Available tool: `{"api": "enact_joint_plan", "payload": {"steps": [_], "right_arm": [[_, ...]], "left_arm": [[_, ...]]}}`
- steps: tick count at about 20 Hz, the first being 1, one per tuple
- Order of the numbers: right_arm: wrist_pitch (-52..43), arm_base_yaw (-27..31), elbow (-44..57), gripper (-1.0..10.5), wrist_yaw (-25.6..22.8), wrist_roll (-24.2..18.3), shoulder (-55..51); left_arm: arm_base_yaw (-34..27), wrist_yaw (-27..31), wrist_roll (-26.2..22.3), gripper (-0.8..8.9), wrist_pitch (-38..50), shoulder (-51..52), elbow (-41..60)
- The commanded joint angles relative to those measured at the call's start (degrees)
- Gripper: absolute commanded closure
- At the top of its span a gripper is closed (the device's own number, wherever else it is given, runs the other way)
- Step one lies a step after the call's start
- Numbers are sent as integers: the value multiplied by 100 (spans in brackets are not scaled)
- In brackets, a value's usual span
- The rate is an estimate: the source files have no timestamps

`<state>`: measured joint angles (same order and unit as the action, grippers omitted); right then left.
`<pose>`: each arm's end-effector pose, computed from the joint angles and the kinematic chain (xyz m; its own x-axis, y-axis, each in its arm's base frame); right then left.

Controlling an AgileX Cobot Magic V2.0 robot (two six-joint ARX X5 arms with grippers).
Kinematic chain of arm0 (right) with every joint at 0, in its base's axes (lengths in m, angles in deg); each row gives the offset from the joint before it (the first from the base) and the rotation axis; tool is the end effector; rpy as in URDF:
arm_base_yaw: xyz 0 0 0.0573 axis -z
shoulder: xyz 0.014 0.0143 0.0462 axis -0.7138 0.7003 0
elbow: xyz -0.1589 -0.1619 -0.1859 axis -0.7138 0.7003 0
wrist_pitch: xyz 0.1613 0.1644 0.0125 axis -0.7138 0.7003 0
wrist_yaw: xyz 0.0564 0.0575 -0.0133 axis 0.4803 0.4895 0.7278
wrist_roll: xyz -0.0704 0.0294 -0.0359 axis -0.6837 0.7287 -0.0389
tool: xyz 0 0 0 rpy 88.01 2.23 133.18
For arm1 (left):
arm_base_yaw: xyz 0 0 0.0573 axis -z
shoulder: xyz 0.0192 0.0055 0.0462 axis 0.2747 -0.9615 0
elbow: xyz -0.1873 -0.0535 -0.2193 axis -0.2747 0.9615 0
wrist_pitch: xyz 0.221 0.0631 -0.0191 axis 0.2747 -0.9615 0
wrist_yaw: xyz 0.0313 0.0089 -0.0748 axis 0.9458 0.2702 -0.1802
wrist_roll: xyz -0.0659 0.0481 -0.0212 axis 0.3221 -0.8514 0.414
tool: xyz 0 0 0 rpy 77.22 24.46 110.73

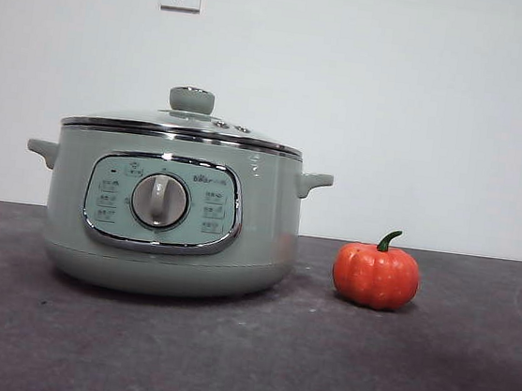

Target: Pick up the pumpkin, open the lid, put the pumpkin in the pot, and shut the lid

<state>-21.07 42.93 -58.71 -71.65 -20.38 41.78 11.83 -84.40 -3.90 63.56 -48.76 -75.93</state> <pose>0.0784 0.0222 0.1825 0.9485 0.3041 -0.0892 -0.2380 0.8694 0.4329 0.0741 -0.0183 0.1708 0.9518 -0.2628 -0.1583 0.1832 0.9007 -0.3940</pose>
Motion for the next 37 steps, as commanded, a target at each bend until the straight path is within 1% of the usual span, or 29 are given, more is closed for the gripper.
{"api": "enact_joint_plan", "payload": {"steps": [1, 2, 4, 8, 11, 15, 19, 21, 24, 28, 31, 32, 33, 34, 35, 36, 37], "right_arm": [[-11, -13, -422, 959, 28, 120, 243], [74, -15, -570, 959, 39, 85, 345], [358, -13, -957, 959, 138, -162, 632], [1091, -20, -1762, 959, 188, -686, 1279], [1626, -22, -2378, 959, 485, -1113, 1810], [2507, -22, -3228, 959, 905, -1681, 2483], [3464, -33, -4015, 958, 1373, -2282, 3121], [3956, -70, -4374, 958, 1397, -2524, 3414], [4625, -136, -4835, 958, 1506, -2911, 3790], [5200, -247, -5235, 958, 1495, -3167, 4100], [5202, -284, -5252, 955, 1495, -3182, 4142], [5193, -284, -5252, 935, 1495, -3176, 4140], [5191, -284, -5252, 925, 1495, -3156, 4142], [5187, -284, -5252, 826, 1497, -3134, 4142], [5178, -284, -5252, 623, 1495, -3128, 4142], [5171, -284, -5252, 375, 1497, -3121, 4142], [5156, -284, -5252, 190, 1497, -3029, 4144]], "left_arm": [[-9, -35, 72, 821, -166, 7, -332], [-9, -37, 74, 821, -243, 7, -446], [-9, -42, 72, 821, -431, 7, -697], [-9, -92, 31, 821, -850, -55, -1143], [-9, -341, -186, 822, -1174, -284, -1510], [-9, -778, -636, 821, -1700, -857, -2105], [-9, -1316, -1259, 822, -2264, -1526, -2745], [-7, -1572, -1495, 822, -2540, -1829, -3042], [15, -1727, -1893, 821, -3036, -2227, -3491], [129, -1716, -2374, 822, -3718, -2625, -4037], [214, -1698, -2455, 819, -3834, -2739, -4229], [219, -1698, -2450, 808, -3816, -2739, -4229], [219, -1692, -2450, 719, -3832, -2739, -4229], [219, -1690, -2448, 517, -3836, -2739, -4229], [219, -1670, -2444, 239, -3829, -2739, -4229], [219, -1672, -2444, 64, -3814, -2739, -4229], [219, -1672, -2444, 28, -3799, -2739, -4229]]}}
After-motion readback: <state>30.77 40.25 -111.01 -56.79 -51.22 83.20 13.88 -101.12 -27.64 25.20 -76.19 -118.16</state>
